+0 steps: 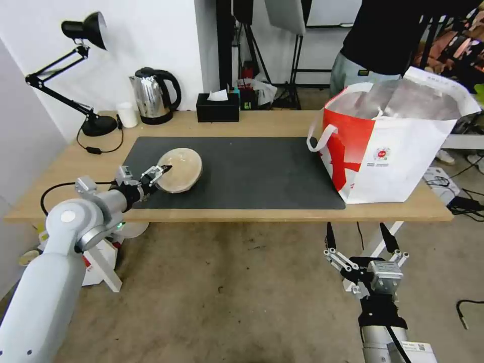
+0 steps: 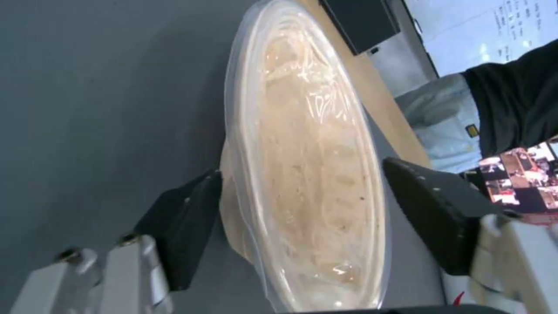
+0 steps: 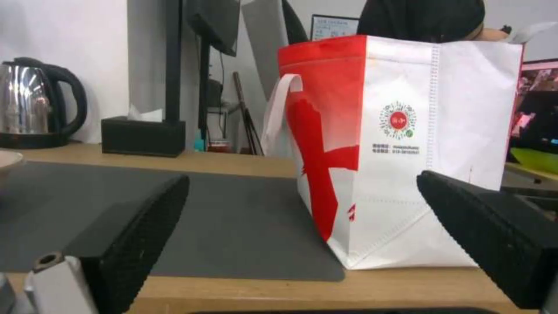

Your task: Pick up the trash from the table and place it into the takeout bag.

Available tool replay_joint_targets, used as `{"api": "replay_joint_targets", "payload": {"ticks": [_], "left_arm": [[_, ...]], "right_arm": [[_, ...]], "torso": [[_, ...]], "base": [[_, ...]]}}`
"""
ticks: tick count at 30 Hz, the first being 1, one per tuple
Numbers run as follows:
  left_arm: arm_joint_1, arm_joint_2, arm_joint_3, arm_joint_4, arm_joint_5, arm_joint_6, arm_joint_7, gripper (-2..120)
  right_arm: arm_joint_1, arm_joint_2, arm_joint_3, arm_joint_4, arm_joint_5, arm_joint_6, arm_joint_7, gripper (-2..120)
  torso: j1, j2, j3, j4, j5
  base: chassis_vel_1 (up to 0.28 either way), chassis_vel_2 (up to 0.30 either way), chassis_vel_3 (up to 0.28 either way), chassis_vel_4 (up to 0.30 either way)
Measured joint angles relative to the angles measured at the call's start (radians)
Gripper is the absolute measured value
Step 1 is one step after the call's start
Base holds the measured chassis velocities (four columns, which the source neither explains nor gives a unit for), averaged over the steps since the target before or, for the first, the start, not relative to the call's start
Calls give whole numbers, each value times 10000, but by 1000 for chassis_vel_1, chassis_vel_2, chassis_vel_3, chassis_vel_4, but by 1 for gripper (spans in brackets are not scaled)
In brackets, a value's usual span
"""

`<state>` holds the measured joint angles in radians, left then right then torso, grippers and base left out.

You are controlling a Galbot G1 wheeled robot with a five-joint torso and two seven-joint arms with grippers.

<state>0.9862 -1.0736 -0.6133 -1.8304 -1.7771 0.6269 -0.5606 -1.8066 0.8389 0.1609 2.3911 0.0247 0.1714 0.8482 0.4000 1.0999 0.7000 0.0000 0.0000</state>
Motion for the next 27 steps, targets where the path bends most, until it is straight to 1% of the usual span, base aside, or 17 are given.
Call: {"api": "replay_joint_targets", "payload": {"ticks": [1,2,3,4,8,9,11,13,15,16,17,20,22,24,27], "left_arm": [[-18,-14,31,11,17,4,2,67],[-23,-19,43,16,21,4,4,67],[-34,-30,79,28,33,9,8,62],[-34,-30,79,28,33,9,8,62],[-69,-68,153,88,80,26,32,47],[-69,-68,153,88,80,26,32,47],[-85,-85,193,115,135,42,48,35],[-100,-94,205,140,164,46,63,29],[-105,-95,205,146,171,47,76,27],[-107,-95,205,150,182,47,95,21],[-106,-95,205,156,203,47,125,19],[-89,-95,194,156,232,47,196,18],[-79,-95,180,148,268,47,225,13],[-79,-95,178,145,276,47,230,13],[-36,-97,161,134,356,47,250,3]], "right_arm": [[0,0,0,0,0,0,0,100],[0,0,0,0,0,0,0,100],[0,0,0,0,0,0,0,100],[0,0,0,0,0,0,0,100],[0,0,0,0,0,0,0,100],[0,0,0,0,0,0,0,100],[0,0,0,0,0,0,0,100],[0,0,0,0,0,0,0,100],[0,0,0,0,0,0,1,100],[0,0,0,0,0,0,0,100],[0,0,0,0,0,0,0,100],[0,1,0,0,0,0,0,100],[0,0,0,0,0,0,0,100],[0,0,0,0,0,0,0,100],[0,0,0,0,0,0,1,100]], "torso": [[-1,0,0,0,1],[0,0,0,0,1],[0,0,0,0,0],[0,0,0,0,0],[-1,0,0,0,0],[-1,0,0,0,0],[-2,0,0,0,0],[-2,0,0,0,0],[-2,0,0,0,0],[-2,0,0,-1,1],[-2,0,0,0,0],[-3,0,0,-1,1],[-2,0,0,0,0],[-2,0,0,0,1],[-1,0,0,0,0]], "base": [[0,0,0,0],[0,0,0,0],[0,0,0,0],[0,0,0,0],[0,0,0,0],[0,0,0,0],[0,0,0,0],[0,0,0,0],[0,0,0,0],[0,0,0,0],[0,0,0,0],[0,0,0,0],[0,0,0,0],[0,0,0,0],[0,0,0,0]]}}
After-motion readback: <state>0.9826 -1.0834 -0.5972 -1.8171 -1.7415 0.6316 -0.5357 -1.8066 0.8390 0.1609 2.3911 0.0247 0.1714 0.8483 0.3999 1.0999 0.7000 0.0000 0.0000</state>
